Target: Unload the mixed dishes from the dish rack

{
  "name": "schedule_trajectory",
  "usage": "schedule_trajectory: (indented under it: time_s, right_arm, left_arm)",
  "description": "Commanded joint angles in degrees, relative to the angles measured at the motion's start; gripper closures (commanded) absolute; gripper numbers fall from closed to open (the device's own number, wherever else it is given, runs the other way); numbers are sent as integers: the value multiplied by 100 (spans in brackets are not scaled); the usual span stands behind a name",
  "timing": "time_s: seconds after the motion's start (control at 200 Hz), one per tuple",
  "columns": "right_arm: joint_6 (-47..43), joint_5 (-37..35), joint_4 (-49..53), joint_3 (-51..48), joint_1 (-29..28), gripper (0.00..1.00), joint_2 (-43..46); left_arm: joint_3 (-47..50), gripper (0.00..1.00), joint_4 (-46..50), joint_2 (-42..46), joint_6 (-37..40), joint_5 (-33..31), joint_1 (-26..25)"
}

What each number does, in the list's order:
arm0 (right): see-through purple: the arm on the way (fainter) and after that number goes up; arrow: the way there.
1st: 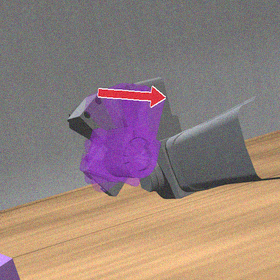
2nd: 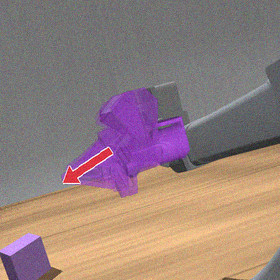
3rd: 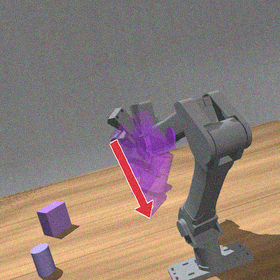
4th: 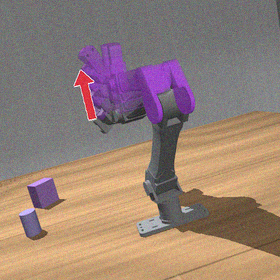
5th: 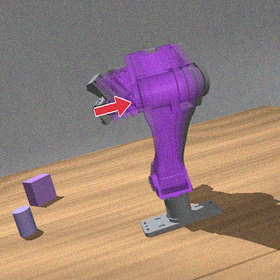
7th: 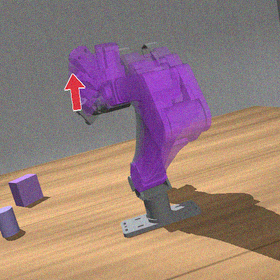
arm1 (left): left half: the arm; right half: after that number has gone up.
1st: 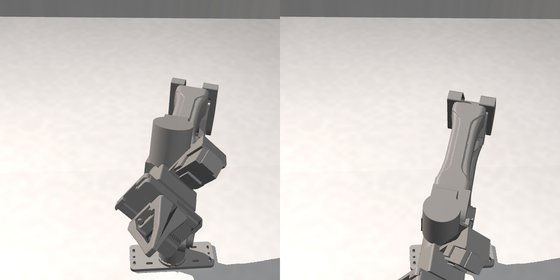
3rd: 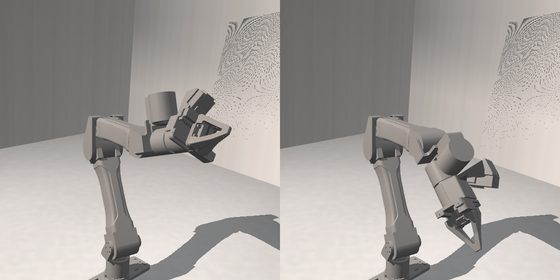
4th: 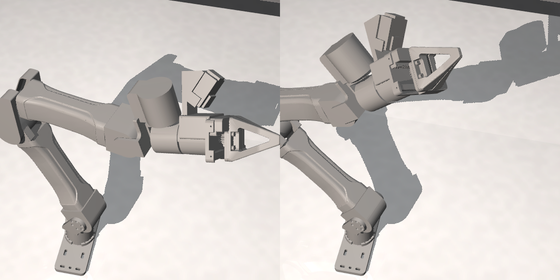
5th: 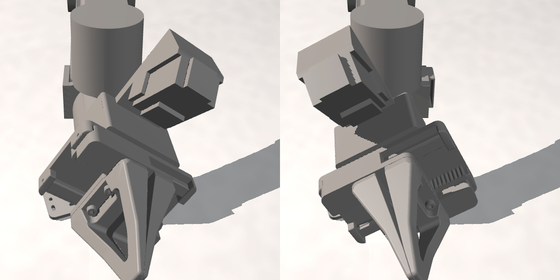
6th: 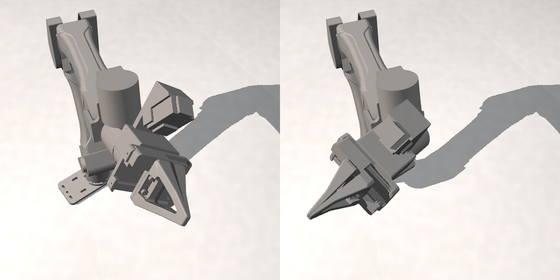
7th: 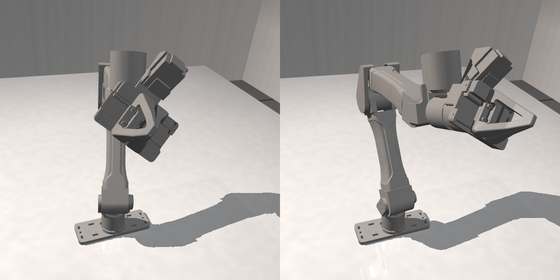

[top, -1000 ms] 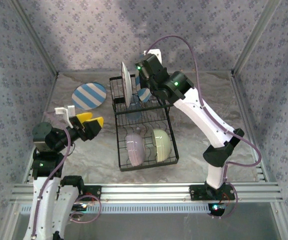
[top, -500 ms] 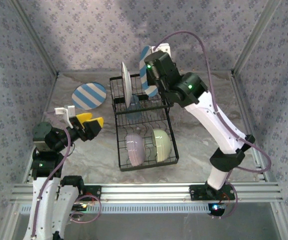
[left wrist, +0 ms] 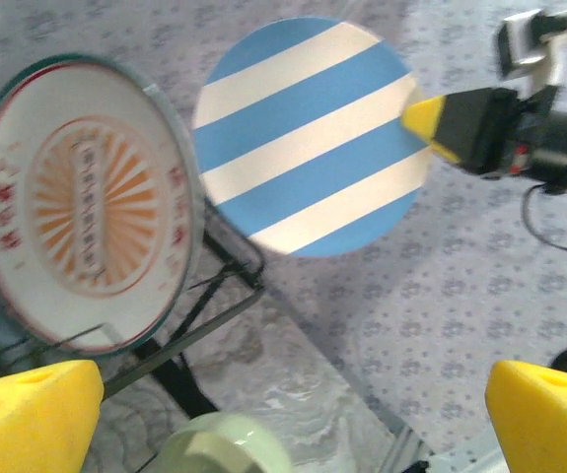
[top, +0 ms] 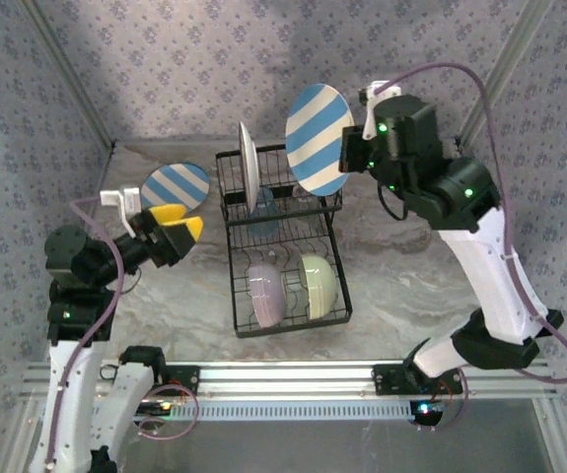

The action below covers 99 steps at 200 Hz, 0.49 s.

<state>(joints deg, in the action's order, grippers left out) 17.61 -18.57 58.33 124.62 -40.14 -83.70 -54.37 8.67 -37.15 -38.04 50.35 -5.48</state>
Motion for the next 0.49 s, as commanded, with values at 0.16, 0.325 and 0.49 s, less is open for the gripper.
schedule_trajectory:
  time_s: [0.16, 0.325, 0.49]
  right_arm:
    - [906, 2733, -403, -175, 806, 100, 560]
    - [1395, 3912, -886, -572, 1427, 100, 965]
    - [1798, 4821, -1248, -929, 2056, 100, 1268]
  left_arm:
    - [-1767, 1, 120, -1480, 192, 98, -1220]
    - [-2912, 1, 416, -2626, 108, -1, -1802]
    - [-3840, 1, 1057, -3383, 328, -362, -2069]
